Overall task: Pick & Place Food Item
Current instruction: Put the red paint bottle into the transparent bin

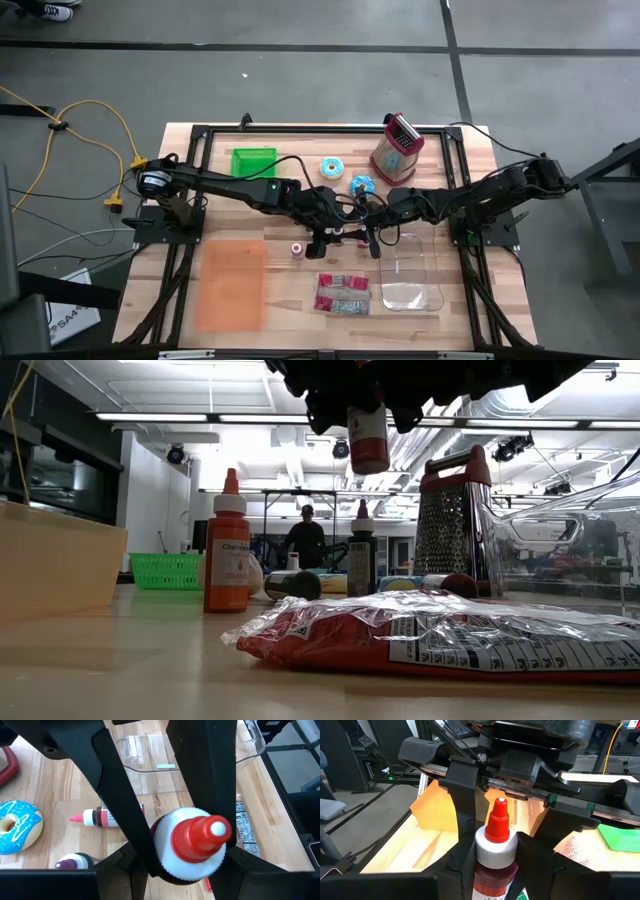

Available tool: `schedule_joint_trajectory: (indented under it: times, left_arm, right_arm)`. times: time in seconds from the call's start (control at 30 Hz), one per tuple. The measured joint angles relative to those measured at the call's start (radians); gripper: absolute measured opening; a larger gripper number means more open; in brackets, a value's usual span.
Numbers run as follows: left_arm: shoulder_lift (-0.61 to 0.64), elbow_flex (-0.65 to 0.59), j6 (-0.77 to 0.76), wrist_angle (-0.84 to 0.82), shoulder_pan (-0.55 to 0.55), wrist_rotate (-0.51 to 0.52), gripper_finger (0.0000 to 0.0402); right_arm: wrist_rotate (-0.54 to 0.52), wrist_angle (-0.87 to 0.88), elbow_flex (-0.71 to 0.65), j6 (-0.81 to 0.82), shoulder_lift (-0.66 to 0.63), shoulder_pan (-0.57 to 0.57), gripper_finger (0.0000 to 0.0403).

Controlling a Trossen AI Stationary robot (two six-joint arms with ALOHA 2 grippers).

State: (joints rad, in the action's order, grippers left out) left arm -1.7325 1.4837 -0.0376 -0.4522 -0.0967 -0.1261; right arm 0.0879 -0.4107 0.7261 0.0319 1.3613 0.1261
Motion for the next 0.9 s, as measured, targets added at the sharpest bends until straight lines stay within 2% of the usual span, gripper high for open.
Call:
schedule_joint_trajectory:
  times: [0.9]
  left_arm:
    - [0.000,0.000,-0.018,0.000,0.000,-0.001,0.0156]
  right_arm:
    - [0.003,-0.001,0.000,-0.002,0.000,0.000,0.0110]
